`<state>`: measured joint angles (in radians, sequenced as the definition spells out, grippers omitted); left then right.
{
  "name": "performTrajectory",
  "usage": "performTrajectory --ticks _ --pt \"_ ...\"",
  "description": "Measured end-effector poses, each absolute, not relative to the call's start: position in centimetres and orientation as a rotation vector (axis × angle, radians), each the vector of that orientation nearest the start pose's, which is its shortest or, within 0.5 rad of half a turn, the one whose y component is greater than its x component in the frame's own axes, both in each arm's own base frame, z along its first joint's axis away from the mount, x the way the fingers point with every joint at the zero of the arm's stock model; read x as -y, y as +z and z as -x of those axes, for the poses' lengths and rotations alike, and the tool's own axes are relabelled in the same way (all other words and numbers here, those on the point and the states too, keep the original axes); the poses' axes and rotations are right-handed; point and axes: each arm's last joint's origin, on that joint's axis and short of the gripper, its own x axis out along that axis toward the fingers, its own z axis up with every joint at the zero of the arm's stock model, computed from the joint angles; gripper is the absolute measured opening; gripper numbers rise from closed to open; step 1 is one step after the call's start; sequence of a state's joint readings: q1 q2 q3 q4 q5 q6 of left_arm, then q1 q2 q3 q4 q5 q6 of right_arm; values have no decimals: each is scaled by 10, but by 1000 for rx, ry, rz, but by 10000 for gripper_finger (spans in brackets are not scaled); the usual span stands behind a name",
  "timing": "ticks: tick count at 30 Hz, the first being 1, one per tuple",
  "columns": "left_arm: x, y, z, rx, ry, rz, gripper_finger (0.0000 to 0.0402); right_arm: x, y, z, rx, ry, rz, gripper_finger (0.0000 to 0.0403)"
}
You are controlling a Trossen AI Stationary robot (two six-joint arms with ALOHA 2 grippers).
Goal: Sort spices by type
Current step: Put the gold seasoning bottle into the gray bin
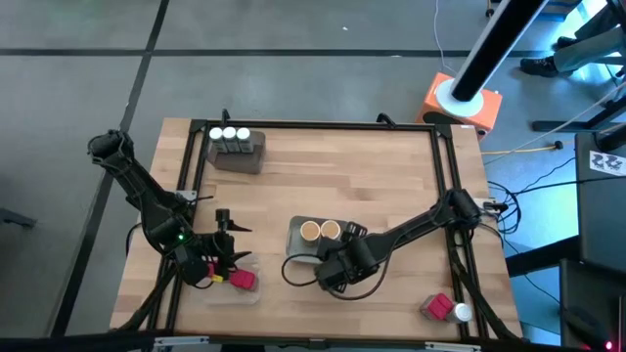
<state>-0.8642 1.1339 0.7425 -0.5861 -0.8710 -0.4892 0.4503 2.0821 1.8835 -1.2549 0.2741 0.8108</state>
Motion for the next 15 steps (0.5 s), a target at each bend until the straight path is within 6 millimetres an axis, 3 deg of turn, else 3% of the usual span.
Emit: performTrajectory --ticks 15 --pt "142 233 -151 -600 156 -273 262 -156 224 -389 -1390 -443 -202 282"
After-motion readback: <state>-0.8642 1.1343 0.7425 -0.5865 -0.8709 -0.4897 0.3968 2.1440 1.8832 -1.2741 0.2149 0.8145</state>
